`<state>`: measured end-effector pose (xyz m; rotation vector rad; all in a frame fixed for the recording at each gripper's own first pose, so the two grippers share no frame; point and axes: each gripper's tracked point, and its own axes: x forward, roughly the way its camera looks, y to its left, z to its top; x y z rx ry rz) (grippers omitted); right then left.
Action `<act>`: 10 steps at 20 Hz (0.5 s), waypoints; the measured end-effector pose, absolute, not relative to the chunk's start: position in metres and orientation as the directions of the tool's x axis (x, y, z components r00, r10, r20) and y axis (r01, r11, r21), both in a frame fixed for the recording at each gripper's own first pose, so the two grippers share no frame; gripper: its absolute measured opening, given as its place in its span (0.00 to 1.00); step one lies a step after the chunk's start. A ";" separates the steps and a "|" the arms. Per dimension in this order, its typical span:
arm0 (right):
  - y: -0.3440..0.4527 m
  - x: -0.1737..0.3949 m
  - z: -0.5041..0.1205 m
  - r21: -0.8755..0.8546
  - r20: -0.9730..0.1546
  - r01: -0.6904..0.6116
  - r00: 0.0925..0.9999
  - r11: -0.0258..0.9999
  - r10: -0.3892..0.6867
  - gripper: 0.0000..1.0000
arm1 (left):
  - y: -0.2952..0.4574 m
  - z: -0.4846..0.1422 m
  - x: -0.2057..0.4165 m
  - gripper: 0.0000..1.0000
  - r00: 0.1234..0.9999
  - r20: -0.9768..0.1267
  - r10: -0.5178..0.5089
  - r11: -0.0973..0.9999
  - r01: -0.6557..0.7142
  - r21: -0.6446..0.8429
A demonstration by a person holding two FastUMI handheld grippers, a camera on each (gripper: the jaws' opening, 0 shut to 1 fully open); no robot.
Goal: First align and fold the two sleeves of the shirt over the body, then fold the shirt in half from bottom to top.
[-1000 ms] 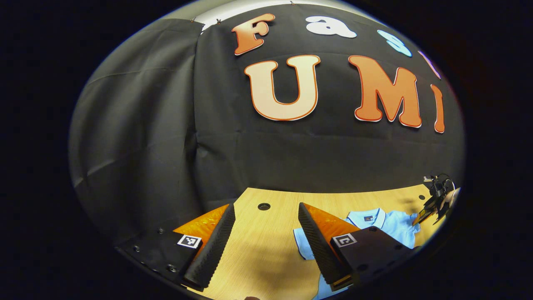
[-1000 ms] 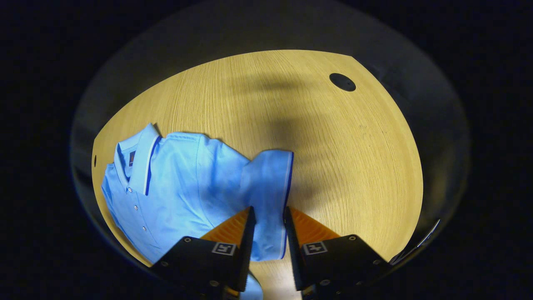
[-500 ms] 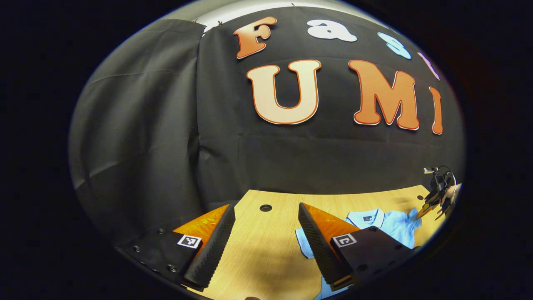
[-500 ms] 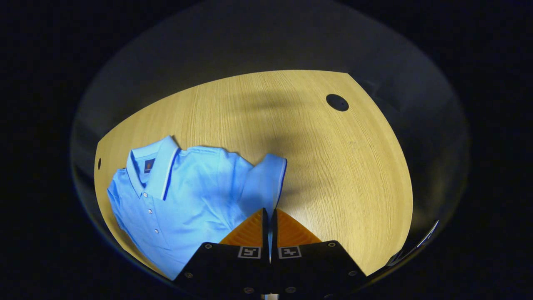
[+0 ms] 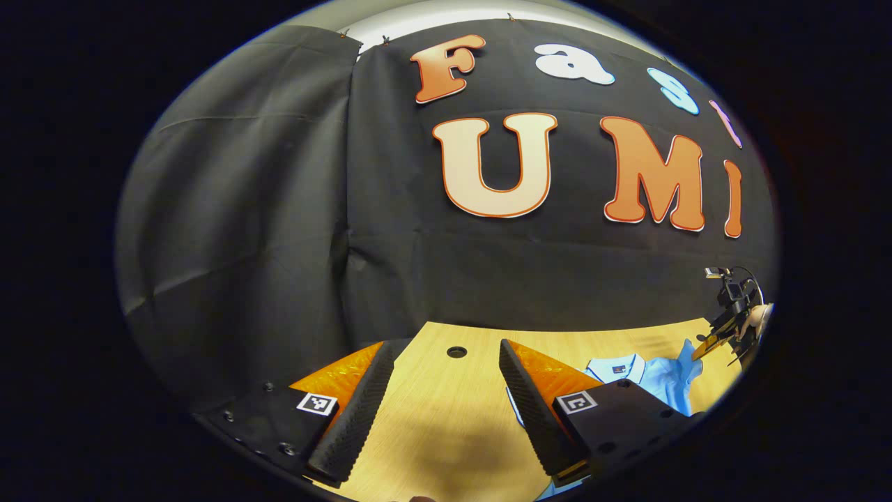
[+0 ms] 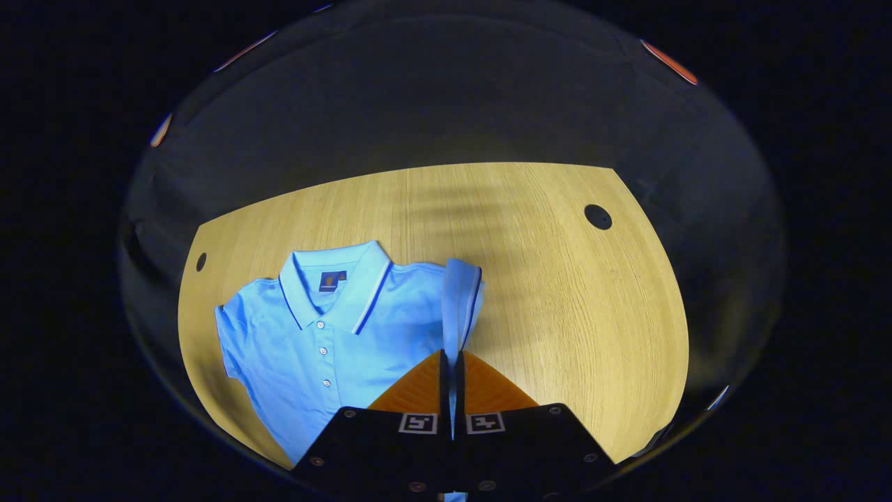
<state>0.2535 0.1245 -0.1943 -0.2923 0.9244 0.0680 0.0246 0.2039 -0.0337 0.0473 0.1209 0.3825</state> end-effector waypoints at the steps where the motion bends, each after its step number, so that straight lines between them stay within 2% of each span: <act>1: 0.133 0.253 -0.192 -0.221 -0.789 -0.192 0.612 0.956 -0.060 0.01 | 0.210 -0.032 0.023 0.98 0.920 -0.104 0.379 0.925 -0.373 0.072; 5: 0.179 0.243 -0.197 -0.187 -0.792 -0.253 0.611 0.949 0.007 0.02 | 0.231 -0.034 0.012 0.98 0.912 -0.110 0.395 0.919 -0.390 0.062; 10: 0.229 0.223 -0.222 -0.147 -0.820 -0.328 0.568 0.933 0.071 0.02 | 0.256 -0.036 0.002 0.99 0.898 -0.119 0.423 0.906 -0.417 0.072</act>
